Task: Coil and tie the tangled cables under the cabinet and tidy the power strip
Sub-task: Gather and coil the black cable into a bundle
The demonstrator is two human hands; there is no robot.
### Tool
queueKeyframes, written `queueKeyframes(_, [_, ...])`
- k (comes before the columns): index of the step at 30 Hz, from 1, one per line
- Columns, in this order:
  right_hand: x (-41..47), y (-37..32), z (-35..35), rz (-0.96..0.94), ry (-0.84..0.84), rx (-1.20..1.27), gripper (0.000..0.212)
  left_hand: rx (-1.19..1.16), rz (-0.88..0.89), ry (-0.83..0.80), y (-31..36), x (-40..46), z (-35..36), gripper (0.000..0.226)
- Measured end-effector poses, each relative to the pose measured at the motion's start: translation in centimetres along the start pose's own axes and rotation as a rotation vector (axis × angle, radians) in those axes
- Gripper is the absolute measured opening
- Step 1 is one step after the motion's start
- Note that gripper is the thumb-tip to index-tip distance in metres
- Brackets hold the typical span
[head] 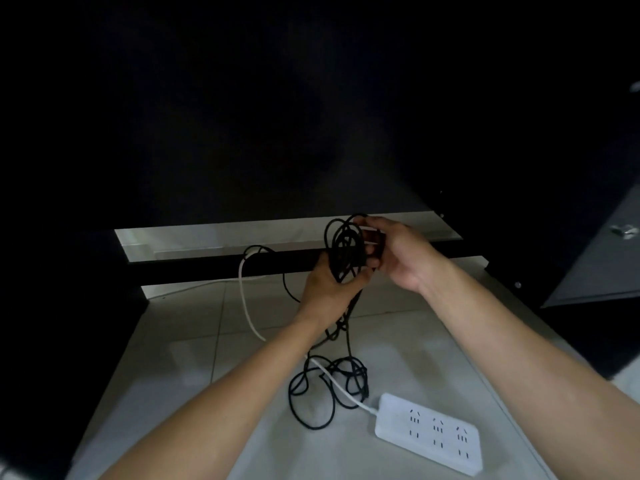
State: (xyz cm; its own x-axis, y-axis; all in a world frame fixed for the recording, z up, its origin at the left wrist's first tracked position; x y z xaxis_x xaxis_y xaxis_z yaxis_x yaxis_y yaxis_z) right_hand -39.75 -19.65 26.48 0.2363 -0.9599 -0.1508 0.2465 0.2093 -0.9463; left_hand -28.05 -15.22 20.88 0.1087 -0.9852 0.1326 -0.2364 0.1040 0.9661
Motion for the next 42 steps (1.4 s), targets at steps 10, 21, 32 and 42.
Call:
queueKeyframes(10, [-0.7,0.1,0.5,-0.007,-0.103,-0.038,0.022,0.039,0.010,-0.013,0.0,0.2,-0.5,0.051])
queueKeyframes(21, [-0.1,0.8,0.0,-0.190,-0.009,-0.596,0.038,0.240,0.096,0.077,-0.4,0.6,-0.5,0.054])
queueKeyframes(32, [0.0,2.6,-0.1,-0.037,0.158,-0.404,0.026,0.205,0.047,-0.046,-0.9,0.7,0.6,0.077])
queueKeyframes(42, [0.4,3.1,0.6,0.081,-0.003,0.042,0.018,0.206,0.041,-0.140,-1.3,1.3,-0.2,0.043])
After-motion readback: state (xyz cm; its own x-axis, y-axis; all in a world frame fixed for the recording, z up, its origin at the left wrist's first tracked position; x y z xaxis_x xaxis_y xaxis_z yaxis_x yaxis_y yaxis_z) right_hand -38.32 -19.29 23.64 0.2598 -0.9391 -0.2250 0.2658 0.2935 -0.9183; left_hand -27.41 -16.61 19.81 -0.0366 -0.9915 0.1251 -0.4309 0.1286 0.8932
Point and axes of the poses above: each hand's wrist, its own x-axis towards the middle knuckle, its own z-axis out of the palm, y = z × x, the point moved 5 cm from there along x, towards the middle knuckle
